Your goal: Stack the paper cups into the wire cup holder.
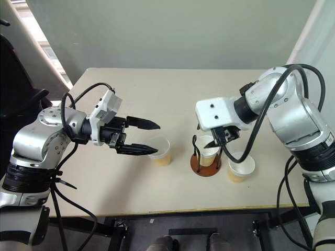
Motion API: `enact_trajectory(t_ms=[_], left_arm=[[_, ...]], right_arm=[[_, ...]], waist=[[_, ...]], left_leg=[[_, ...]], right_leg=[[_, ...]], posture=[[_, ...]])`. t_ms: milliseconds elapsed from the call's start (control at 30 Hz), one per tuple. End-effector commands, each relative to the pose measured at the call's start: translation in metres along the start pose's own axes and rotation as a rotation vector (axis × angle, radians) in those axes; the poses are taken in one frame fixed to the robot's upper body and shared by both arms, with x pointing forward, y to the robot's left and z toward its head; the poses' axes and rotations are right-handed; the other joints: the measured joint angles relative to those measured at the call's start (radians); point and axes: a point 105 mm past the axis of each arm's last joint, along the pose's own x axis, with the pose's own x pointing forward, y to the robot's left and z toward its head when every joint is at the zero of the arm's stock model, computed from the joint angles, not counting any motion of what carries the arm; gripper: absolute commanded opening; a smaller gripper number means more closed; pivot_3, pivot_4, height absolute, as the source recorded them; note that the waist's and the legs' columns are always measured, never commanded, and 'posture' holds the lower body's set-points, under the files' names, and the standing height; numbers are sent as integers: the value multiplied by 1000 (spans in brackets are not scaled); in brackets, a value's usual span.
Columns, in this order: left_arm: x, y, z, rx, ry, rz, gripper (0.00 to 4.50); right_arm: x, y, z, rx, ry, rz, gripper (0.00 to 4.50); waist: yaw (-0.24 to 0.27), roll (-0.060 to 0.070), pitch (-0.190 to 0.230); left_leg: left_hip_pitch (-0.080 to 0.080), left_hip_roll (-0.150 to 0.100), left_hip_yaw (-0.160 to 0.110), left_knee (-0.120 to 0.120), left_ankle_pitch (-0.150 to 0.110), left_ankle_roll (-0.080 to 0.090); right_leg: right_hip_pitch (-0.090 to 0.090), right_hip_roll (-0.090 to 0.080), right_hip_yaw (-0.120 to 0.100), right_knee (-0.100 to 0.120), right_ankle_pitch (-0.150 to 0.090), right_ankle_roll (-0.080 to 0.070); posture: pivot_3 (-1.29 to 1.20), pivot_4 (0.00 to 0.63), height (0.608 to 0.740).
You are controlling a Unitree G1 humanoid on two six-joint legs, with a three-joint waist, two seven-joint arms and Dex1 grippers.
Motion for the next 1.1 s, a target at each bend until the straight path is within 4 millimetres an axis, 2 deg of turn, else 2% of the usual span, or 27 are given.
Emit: enact_trajectory(t_ms=[33, 133, 267, 367, 500, 567, 667, 800, 1100], left_arm=[[-7, 9, 4, 114, 103, 101, 4285], [-7, 5, -2, 201, 226, 111, 4285], [-7, -5, 10, 281, 257, 95, 4285], [-5, -12, 10, 317, 299, 61, 4285], [-3, -22, 6, 338, 371, -19, 4285], [-7, -25, -5, 370, 446, -64, 4285], [-9, -22, -17, 421, 514, -90, 4285], [1, -22, -15, 421, 494, -100, 4285], [15, -12, -43, 468, 581, -114, 4285]], right_arm=[[-29, -9, 10, 125, -123, -106, 2641], [-46, -3, 18, 253, -213, -97, 2641], [-63, 4, 23, 343, -268, -81, 2641], [-68, 7, 32, 372, -316, -63, 2641], [-69, 10, 38, 385, -341, -43, 2641], [-68, 11, 40, 396, -350, -32, 2641], [-67, 12, 43, 403, -363, -20, 2641], [-67, 13, 45, 404, -369, -19, 2641], [-68, 15, 47, 412, -367, -12, 2641]], waist=[[0, 0, 0], [0, 0, 0], [2, 0, 0], [1, 0, 0], [1, 0, 0], [1, 0, 0], [0, 0, 0], [2, 0, 0], [1, 0, 0]], left_leg=[[0, 0, 0, 0, 0, 0], [-1, 0, 0, -1, 1, -2], [-1, 0, 0, -2, 4, -7], [-1, 0, 1, -3, 4, -8], [-1, 0, 1, -4, 2, -5], [-1, 0, 1, -4, 0, -1], [0, 0, 1, -4, 0, 0], [0, 0, 1, -4, -1, 1], [0, -1, 1, -4, -1, 1]], right_leg=[[0, 0, 0, 0, 0, 0], [0, 0, 0, -2, 0, 0], [1, 1, 0, -6, -1, 0], [1, 1, 2, -7, -1, 1], [-1, 1, 2, -6, -1, 1], [-1, 1, 2, -5, -1, 1], [-1, 1, 2, -4, -1, 0], [-2, 1, 2, -2, -1, 0], [-2, 0, 2, -1, -1, 0]], posture=[[0, 150, 740], [0, 150, 740], [0, 150, 740], [0, 150, 740], [0, 150, 740], [0, 150, 740], [0, 150, 740], [0, 150, 740], [0, 150, 740]])
